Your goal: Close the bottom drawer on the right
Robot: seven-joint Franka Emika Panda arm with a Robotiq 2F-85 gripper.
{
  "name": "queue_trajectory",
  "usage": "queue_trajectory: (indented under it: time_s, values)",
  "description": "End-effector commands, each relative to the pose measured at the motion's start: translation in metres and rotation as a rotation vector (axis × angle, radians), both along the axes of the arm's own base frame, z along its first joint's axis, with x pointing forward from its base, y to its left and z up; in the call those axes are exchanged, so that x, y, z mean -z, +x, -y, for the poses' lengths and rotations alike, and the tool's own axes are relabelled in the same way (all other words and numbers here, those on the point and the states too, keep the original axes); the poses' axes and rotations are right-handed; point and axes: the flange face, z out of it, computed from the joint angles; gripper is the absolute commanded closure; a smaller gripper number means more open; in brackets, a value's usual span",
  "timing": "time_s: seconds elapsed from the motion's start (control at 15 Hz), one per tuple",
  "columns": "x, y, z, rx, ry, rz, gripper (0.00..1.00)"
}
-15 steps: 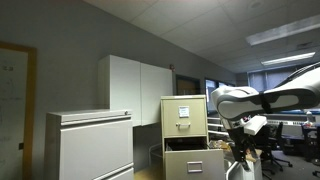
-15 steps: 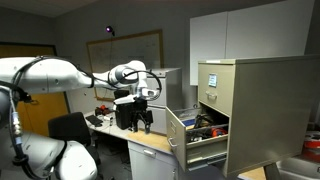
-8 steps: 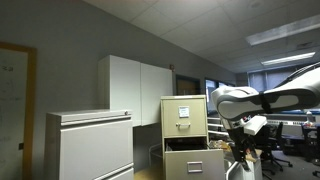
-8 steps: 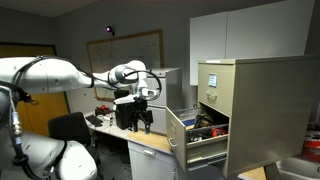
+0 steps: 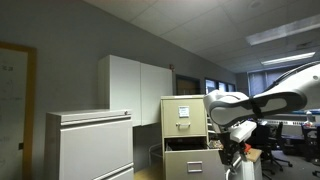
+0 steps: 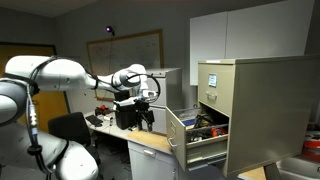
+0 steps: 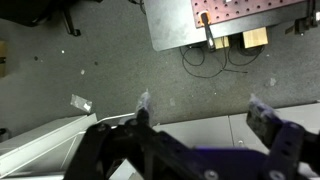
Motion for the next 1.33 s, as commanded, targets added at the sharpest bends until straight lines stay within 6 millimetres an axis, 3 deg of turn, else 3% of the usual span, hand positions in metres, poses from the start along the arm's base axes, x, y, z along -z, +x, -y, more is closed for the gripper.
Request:
queue_trajectory:
  time_s: [0.0, 0.07, 0.13, 0.27, 0.47, 0.87, 1.07, 1.27]
  values:
    - [0.013, 0.044, -0.032, 0.075, -0.048, 0.045, 0.00]
    - [0.021, 0.056, -0.045, 0.079, -0.064, 0.063, 0.01]
    - [0.028, 0.068, -0.058, 0.078, -0.079, 0.087, 0.25]
    - [0.045, 0.092, -0.083, 0.063, -0.110, 0.123, 0.30]
    - [0.073, 0.119, -0.116, 0.021, -0.193, 0.182, 0.55]
    - [0.112, 0.152, -0.150, -0.163, -0.460, 0.367, 0.99]
    - [0.124, 0.161, -0.159, -0.260, -0.580, 0.475, 1.00]
    - [0.127, 0.155, -0.175, -0.367, -0.649, 0.607, 1.00]
